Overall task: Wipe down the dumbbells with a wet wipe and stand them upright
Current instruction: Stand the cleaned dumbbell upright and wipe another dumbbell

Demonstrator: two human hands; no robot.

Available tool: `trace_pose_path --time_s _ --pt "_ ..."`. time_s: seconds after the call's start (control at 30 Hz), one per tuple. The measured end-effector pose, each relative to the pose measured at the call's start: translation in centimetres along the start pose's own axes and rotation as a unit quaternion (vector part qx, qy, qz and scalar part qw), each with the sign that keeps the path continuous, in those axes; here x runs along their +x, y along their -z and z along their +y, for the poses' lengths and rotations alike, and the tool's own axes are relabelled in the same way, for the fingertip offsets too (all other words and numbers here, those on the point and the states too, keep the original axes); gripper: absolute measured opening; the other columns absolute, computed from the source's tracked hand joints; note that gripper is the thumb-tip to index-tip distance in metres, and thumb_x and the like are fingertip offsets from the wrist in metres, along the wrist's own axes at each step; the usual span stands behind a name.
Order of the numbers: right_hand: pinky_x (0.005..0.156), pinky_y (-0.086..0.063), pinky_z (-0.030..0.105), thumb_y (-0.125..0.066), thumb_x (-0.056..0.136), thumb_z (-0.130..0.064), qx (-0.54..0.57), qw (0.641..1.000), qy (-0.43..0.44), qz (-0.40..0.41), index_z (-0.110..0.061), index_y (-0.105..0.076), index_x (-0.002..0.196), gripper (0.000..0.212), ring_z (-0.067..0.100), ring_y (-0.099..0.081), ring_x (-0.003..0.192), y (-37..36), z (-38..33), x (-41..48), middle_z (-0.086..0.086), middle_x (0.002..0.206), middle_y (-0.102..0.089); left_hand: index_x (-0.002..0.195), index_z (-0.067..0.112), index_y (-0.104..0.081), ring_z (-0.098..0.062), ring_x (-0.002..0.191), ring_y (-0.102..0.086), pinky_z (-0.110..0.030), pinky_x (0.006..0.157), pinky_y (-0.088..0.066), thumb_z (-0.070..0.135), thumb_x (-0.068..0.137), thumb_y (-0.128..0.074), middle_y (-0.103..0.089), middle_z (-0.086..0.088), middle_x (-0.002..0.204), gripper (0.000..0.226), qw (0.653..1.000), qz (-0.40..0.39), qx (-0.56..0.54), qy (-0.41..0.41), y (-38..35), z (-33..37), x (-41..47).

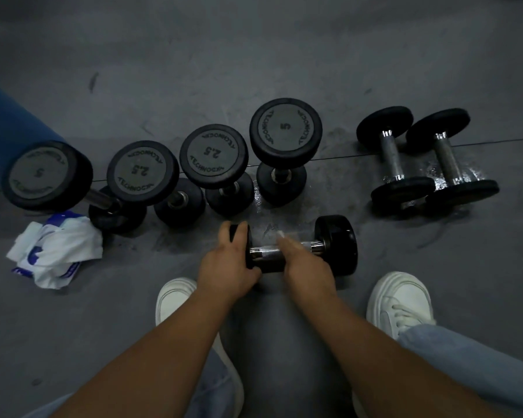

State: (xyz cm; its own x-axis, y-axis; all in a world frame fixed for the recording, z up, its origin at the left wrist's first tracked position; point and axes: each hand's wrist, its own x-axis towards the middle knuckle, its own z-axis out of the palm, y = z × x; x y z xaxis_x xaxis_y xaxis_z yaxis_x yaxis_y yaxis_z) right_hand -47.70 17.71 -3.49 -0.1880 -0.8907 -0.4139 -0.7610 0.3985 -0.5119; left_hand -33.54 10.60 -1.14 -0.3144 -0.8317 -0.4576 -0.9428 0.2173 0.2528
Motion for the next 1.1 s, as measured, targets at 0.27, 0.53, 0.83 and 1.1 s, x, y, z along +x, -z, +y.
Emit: trace_pose_path --time_s 0.27,0.53,0.83,1.1 --pt "0.098 -0.045 0.033 -0.042 0.092 -0.013 -0.014 1.000 0.001 -0.002 -0.033 -0.049 0.137 0.050 0.023 -0.055 0.121 1.3 1.4 1.7 -0.006 0.140 -0.052 0.136 0.021 -0.038 -0.036 0.116 -0.055 -0.038 0.093 -0.048 0.044 0.076 -0.070 -0.043 -0.011 0.134 0.072 0.991 -0.097 -0.053 0.073 0.3 0.3 1.2" --pt "0.091 -0.050 0.037 -0.040 0.098 -0.038 -0.042 0.994 0.092 -0.046 -0.036 -0.042 0.138 0.040 0.030 -0.061 0.111 0.5 -1.3 -0.6 0.001 0.133 -0.058 0.156 0.020 -0.001 -0.037 0.128 -0.049 -0.041 0.092 -0.049 0.046 0.075 -0.078 0.005 -0.012 0.161 0.115 0.997 0.009 -0.053 0.047 -2.5 0.9 -2.8" --pt "0.099 -0.046 0.036 -0.047 0.095 -0.036 -0.057 0.998 0.028 -0.012 -0.033 -0.048 0.139 0.044 0.026 -0.059 0.117 1.3 0.4 1.1 -0.006 0.141 -0.052 0.155 0.021 -0.002 -0.038 0.127 -0.048 -0.039 0.098 -0.047 0.039 0.065 -0.084 0.003 -0.011 0.158 0.124 0.996 -0.034 -0.066 0.040 -1.8 0.1 -1.6" --pt "0.077 -0.048 0.040 -0.043 0.095 -0.013 -0.180 0.982 0.019 -0.045 -0.021 -0.037 0.138 0.044 0.031 -0.059 0.108 2.2 -0.9 3.5 0.006 0.129 -0.043 0.153 0.020 -0.014 -0.037 0.119 -0.054 -0.038 0.095 -0.048 0.048 0.065 -0.083 -0.015 -0.012 0.153 0.115 0.996 -0.030 -0.067 0.049 -0.8 -0.1 0.0"
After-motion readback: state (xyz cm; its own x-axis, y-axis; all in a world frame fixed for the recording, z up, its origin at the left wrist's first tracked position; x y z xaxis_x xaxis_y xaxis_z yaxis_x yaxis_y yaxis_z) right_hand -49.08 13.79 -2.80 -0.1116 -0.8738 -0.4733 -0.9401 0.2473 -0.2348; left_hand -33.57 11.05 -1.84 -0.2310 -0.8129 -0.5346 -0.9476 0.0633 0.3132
